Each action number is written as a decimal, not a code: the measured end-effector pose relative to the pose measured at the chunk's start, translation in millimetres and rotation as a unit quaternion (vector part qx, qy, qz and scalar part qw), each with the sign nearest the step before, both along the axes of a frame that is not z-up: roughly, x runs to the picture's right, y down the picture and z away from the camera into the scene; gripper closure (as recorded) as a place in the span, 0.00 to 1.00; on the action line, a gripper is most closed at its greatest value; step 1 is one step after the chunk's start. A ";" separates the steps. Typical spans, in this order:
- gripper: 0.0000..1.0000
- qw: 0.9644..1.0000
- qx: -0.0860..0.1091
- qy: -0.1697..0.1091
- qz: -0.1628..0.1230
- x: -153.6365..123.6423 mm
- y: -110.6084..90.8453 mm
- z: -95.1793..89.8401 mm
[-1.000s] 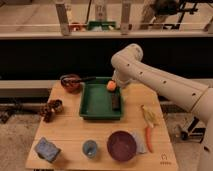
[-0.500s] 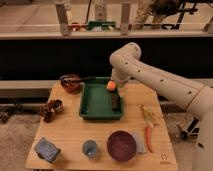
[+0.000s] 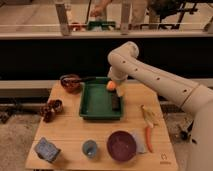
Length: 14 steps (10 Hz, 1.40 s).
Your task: Place grapes in purple bowl
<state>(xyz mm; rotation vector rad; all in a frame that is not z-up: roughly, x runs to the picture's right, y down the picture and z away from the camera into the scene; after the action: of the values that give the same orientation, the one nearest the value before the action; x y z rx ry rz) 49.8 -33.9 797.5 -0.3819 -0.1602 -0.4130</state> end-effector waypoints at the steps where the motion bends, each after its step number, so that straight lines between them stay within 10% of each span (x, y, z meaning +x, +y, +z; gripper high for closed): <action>1: 0.20 1.000 0.001 -0.003 -0.003 -14.7 0.1 2.1; 7: 0.20 0.998 0.015 -0.037 -0.058 -73.7 11.7 -28.5; 14: 0.20 0.983 0.034 -0.068 -0.168 -190.8 33.3 -73.9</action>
<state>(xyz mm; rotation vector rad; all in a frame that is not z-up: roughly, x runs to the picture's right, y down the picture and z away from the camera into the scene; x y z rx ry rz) -141.0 -0.6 723.6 -0.3143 -0.2151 -0.7766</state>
